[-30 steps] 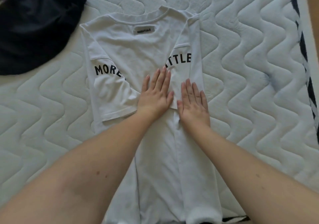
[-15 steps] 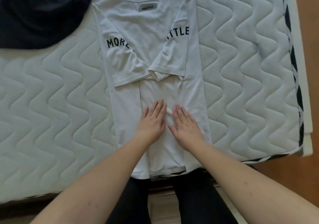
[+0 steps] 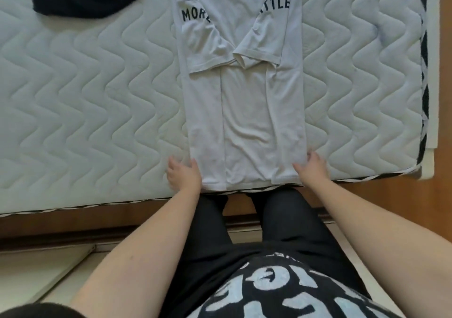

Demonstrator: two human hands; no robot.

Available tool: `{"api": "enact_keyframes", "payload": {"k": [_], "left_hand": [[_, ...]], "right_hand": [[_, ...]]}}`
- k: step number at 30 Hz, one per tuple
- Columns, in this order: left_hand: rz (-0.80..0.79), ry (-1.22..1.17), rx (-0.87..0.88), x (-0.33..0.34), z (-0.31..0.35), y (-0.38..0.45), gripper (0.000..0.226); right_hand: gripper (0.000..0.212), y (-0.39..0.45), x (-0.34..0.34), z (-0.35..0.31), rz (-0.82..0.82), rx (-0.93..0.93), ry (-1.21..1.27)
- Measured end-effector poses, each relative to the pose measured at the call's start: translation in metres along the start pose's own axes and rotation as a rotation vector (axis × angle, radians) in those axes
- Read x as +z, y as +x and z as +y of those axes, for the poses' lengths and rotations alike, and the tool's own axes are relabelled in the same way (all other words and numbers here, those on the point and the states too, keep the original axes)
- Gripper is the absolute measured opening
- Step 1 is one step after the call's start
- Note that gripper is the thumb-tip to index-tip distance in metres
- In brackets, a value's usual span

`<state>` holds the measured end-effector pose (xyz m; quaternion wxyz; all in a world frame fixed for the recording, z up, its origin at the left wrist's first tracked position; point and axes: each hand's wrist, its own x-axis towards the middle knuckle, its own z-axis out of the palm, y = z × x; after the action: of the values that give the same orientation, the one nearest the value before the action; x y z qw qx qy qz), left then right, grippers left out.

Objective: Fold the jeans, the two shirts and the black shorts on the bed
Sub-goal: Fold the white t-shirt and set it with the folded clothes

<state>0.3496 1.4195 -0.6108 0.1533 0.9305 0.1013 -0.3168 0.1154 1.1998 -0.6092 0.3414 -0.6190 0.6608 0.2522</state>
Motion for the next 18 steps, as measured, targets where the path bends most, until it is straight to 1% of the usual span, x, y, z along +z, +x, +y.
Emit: {"api": "enact_keyframes", "payload": {"k": [1,2,3,5,6,7,10,12,13,15,18], "left_hand": [[-0.051,-0.068,-0.111,-0.005,-0.005,0.006,0.059],[-0.117,-0.097,-0.140,-0.007,-0.010,0.010,0.055],[-0.191,-0.096,-0.117,-0.008,-0.015,0.015,0.047],[-0.314,-0.056,-0.064,-0.013,-0.023,0.017,0.016],[-0.346,-0.073,-0.043,-0.013,-0.027,0.015,0.015],[-0.365,-0.093,-0.032,-0.012,-0.032,0.013,0.021],[-0.457,-0.173,-0.046,-0.018,-0.038,-0.002,0.017],[-0.551,-0.190,-0.019,-0.017,-0.044,-0.009,0.032],[-0.561,-0.153,0.006,-0.017,-0.047,-0.010,0.039],[-0.520,-0.129,0.010,-0.019,-0.047,-0.013,0.040],[-0.519,-0.286,-0.100,-0.023,-0.046,-0.016,0.037]], "right_hand": [[0.056,0.005,0.000,0.004,-0.059,0.023,0.054],[0.053,0.012,0.003,0.009,-0.100,0.042,0.069],[0.051,0.016,0.004,0.012,-0.126,0.045,0.056],[0.052,0.024,0.014,0.018,-0.136,0.037,0.048],[0.052,0.015,0.013,0.012,-0.131,0.022,0.071],[0.051,0.005,0.012,0.006,-0.130,0.007,0.108],[0.046,-0.021,0.009,0.001,-0.136,-0.050,0.196],[0.046,-0.031,0.007,0.005,-0.096,-0.086,0.249],[0.046,-0.037,0.005,0.008,-0.078,-0.097,0.274],[0.044,-0.044,0.000,0.011,-0.058,-0.128,0.299],[0.044,-0.054,-0.010,0.013,-0.079,-0.145,0.323]]}}
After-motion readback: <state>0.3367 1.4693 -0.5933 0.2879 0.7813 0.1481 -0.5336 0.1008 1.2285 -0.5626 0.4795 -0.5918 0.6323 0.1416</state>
